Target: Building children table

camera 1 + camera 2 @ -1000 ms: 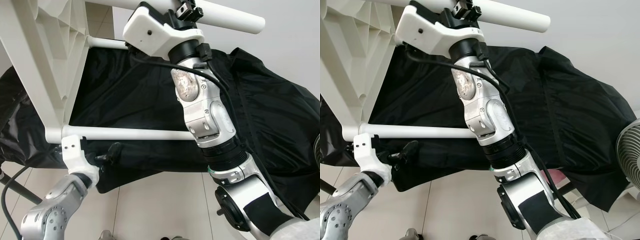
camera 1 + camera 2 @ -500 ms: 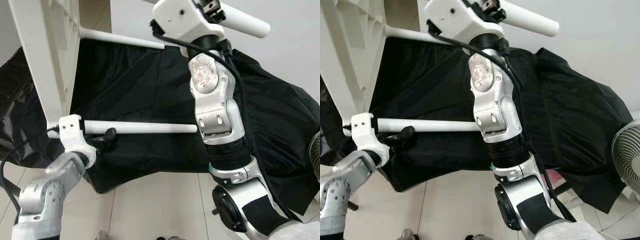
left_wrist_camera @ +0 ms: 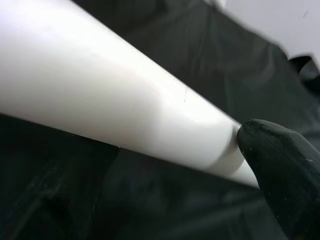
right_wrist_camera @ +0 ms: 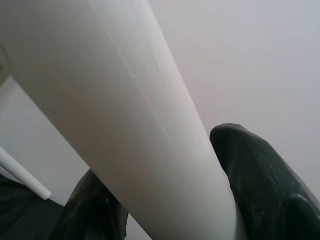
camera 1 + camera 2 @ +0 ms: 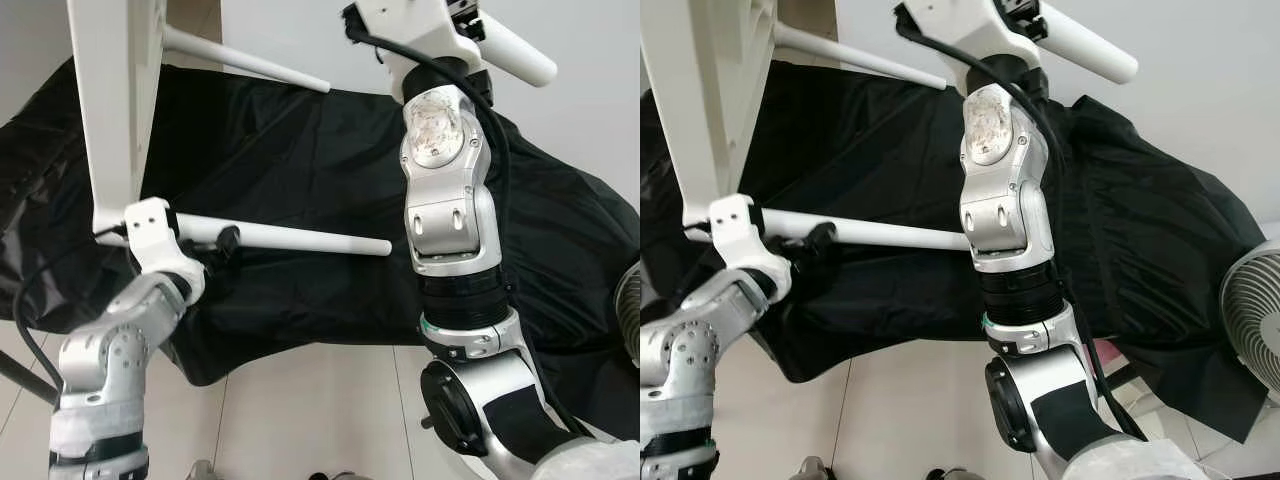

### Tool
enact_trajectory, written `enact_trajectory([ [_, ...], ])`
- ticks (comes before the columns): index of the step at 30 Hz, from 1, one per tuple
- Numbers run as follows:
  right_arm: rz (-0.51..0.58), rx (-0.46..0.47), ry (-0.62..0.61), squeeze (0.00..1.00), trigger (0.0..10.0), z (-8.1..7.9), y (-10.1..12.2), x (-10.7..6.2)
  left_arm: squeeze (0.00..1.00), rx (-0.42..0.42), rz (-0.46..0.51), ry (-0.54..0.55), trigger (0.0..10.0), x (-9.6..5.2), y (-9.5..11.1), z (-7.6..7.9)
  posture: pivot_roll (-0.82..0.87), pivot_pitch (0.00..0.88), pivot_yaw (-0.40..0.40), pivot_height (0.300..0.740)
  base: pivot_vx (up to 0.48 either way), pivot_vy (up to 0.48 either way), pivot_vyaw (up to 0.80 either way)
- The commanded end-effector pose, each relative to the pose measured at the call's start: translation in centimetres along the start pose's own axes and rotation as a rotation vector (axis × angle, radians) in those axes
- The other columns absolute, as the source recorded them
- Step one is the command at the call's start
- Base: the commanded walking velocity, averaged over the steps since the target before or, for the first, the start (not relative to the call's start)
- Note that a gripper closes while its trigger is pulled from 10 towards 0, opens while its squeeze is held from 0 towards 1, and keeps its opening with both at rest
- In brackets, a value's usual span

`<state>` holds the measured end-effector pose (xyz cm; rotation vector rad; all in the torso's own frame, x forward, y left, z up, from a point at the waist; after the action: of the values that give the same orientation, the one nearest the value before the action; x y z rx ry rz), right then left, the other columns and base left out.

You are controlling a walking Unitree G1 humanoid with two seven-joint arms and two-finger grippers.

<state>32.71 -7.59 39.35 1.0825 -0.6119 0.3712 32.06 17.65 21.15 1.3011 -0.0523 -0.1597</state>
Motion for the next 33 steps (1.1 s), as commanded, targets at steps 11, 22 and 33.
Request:
enact_trajectory([
  [11, -0.097, 0.301, 0.14, 0.0, 0.0, -2.3, -0.9, 0.1, 0.0, 0.051, 0.23, 0.12, 0.0, 3.0, 6.5, -0.6, 0.1, 0.154, -0.083, 0.74, 0.0, 0.0, 0.0],
  [22, -0.082, 0.378, 0.191, 0.0, 0.0, -2.4, -0.5, 0.9, 0.0, 0.121, 0.418, 0.127, 0.0, 2.9, 11.7, 0.5, 0.09, 0.167, -0.097, 0.74, 0.0, 0.0, 0.0],
  [33, -0.054, 0.471, 0.157, 0.0, 0.0, 1.0, -1.9, 0.8, 0.0, 0.25, 0.74, -0.049, 0.0, -0.3, 21.8, 4.6, 0.1, 0.166, -0.105, 0.74, 0.0, 0.0, 0.0],
])
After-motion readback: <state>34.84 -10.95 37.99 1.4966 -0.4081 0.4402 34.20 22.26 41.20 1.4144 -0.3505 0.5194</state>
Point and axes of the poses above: a point about 5 cm out from each wrist's last joint towards the gripper, its own x axis pointing out of the wrist towards the gripper, its own y axis along the axis of the wrist's last joint, z = x × y, the point moved 1 cm from there along x, pointing out of the wrist towards the gripper, and after that the axes turned 6 degrees about x, right-handed, at the moved point
